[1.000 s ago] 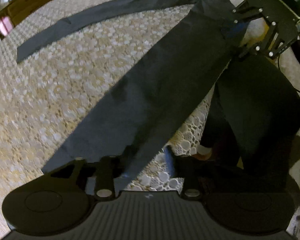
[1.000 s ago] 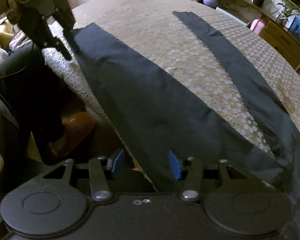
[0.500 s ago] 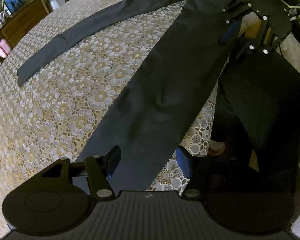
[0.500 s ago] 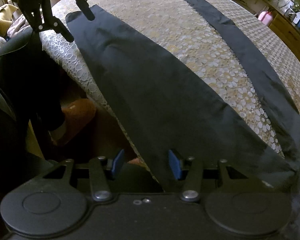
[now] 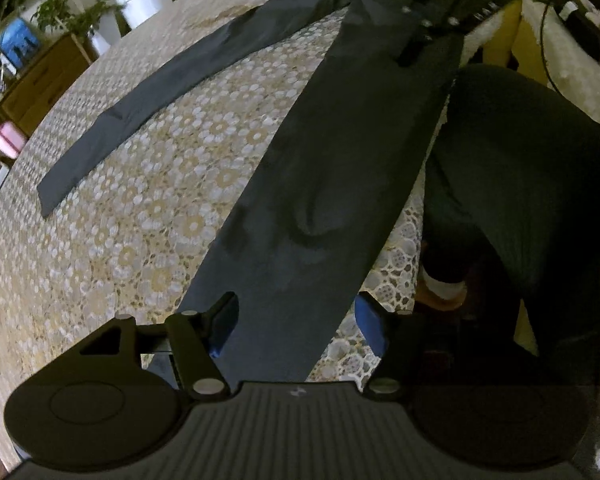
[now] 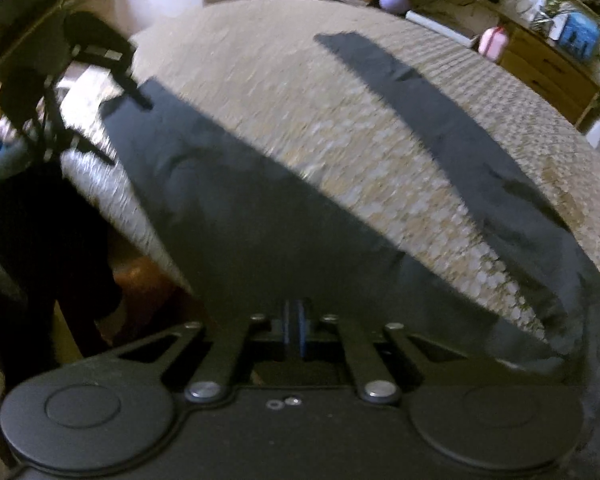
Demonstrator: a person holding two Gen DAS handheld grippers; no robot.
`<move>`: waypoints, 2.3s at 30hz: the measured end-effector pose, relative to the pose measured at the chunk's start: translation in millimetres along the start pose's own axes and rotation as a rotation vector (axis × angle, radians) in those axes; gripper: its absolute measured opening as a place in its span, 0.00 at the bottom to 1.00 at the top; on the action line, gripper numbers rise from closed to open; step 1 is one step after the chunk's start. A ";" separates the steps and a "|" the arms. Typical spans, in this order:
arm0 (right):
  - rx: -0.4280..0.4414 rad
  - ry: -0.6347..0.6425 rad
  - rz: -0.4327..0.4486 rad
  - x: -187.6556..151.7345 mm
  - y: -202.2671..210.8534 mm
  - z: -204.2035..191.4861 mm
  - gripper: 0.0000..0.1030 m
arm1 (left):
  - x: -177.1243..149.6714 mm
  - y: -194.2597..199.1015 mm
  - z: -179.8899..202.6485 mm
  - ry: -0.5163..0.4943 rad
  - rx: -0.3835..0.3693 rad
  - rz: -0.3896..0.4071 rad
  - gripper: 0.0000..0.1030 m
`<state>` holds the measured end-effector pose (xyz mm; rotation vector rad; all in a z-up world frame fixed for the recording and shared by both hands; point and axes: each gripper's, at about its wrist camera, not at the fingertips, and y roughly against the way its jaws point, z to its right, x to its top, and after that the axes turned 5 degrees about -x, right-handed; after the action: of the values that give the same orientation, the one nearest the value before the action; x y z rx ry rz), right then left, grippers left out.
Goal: Fold clothes
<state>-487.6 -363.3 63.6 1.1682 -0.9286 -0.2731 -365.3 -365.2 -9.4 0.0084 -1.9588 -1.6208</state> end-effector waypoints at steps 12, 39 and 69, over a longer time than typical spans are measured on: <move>0.075 0.160 -0.074 -14.9 -17.9 -29.8 1.00 | -2.3 -14.3 5.5 0.013 -0.052 -0.026 0.62; 0.091 0.009 0.055 -4.0 -7.0 8.9 1.00 | 16.0 -17.0 13.3 -0.027 -0.024 0.040 0.71; 0.172 -0.150 0.151 -15.7 1.9 37.5 1.00 | 31.6 -18.0 -6.2 0.032 -0.023 0.013 0.06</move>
<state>-525.6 -377.6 60.9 1.2395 -1.1843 -0.1627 -395.1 -386.9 -11.5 0.0132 -1.9125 -1.6246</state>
